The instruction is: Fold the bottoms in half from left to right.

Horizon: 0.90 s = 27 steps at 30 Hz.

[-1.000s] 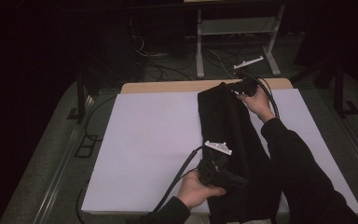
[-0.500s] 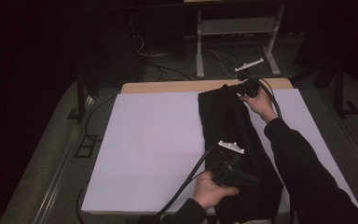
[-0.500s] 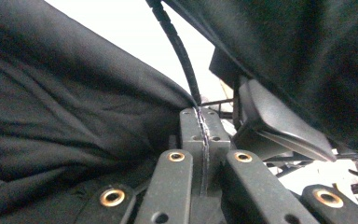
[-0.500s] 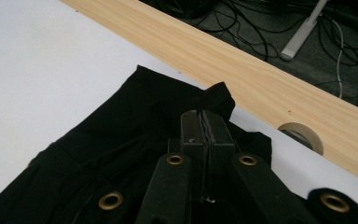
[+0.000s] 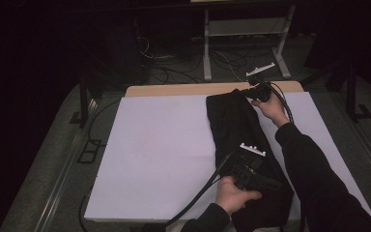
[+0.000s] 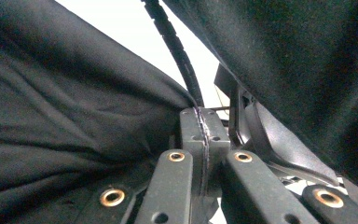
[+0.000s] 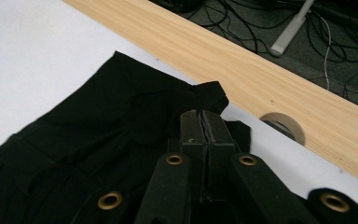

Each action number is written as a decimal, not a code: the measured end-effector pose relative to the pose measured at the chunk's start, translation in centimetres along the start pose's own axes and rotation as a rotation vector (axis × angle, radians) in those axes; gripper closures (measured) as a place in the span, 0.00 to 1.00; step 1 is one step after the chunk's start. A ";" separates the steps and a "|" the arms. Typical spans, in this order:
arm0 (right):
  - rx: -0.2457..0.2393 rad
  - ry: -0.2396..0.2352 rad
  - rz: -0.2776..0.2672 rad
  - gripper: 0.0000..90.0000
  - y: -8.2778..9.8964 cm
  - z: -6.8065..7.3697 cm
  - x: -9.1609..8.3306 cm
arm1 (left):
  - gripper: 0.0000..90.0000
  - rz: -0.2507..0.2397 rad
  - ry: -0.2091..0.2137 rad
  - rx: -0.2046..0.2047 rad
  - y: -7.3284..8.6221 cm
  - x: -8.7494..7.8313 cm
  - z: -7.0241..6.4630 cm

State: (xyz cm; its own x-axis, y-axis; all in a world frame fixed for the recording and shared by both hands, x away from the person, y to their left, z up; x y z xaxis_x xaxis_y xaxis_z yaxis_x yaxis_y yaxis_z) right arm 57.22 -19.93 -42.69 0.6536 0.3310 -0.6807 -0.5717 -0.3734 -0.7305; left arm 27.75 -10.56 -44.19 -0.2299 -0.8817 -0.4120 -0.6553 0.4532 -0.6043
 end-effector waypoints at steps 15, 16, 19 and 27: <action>-0.005 0.006 0.031 0.97 1.8 -1.1 0.8 | 0.99 0.014 0.002 -0.074 0.1 3.3 1.9; -0.008 0.007 0.033 0.97 1.9 -1.2 0.8 | 0.99 0.017 0.003 -0.076 0.1 3.6 1.9; -0.008 0.006 0.028 0.97 2.4 -1.2 1.0 | 0.99 0.028 -0.002 -0.081 0.3 4.4 2.0; 0.016 -0.005 0.032 0.97 3.6 -1.4 1.9 | 0.99 0.055 -0.038 -0.096 0.7 5.1 2.4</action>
State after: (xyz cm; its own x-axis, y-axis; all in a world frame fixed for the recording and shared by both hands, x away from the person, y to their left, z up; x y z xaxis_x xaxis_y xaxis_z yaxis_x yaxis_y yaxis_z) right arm 57.13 -21.85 -46.54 0.6323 0.3236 -0.7039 -0.6002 -0.3700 -0.7092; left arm 27.89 -14.40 -48.35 -0.2414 -0.8493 -0.4695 -0.7089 0.4847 -0.5123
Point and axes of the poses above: each handheld gripper's, and its own axes: x roughly forward along the jaws, y roughly out of its underside, z roughly to its left, the point moved 4 cm from there along x, roughly forward along the jaws, and after that the axes turned 6 degrees about y, right-handed, at the moved point
